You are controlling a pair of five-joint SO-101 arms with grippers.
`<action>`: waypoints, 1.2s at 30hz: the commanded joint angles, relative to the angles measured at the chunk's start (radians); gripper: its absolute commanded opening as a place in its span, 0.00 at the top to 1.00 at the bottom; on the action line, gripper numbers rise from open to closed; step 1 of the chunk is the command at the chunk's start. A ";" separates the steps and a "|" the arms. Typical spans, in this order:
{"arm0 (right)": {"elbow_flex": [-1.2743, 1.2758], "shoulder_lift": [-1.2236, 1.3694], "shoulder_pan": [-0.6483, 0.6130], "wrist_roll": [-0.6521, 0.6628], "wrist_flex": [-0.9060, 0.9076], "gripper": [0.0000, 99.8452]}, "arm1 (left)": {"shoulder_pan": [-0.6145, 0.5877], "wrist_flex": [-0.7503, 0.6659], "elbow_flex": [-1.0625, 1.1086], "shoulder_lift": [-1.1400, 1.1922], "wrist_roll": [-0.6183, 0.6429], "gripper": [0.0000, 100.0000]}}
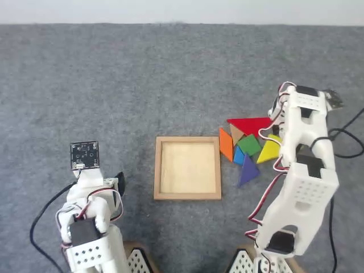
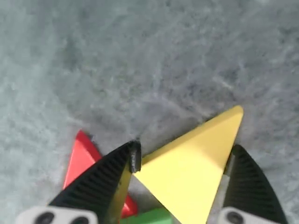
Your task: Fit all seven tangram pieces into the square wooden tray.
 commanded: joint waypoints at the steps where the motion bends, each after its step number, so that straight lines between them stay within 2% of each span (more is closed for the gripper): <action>1: -0.046 -0.047 -0.077 0.025 -0.013 0.71 | -0.005 0.005 -0.008 -0.015 0.009 0.76; 12: -0.049 -0.022 -0.082 0.049 -0.012 0.71 | -0.005 0.005 -0.008 -0.015 0.009 0.76; 15: -0.049 -0.044 -0.084 0.146 0.004 0.62 | -0.005 0.005 -0.008 -0.015 0.009 0.76; 18: -0.052 -0.062 -0.094 0.152 0.031 0.55 | -0.005 0.005 -0.008 -0.015 0.009 0.76; 26: -0.052 -0.062 -0.174 0.190 0.030 0.58 | -0.005 0.005 -0.008 -0.015 0.009 0.76; 36: -0.034 -0.045 -0.120 0.189 0.030 0.58 | -0.005 0.005 -0.008 -0.015 0.009 0.76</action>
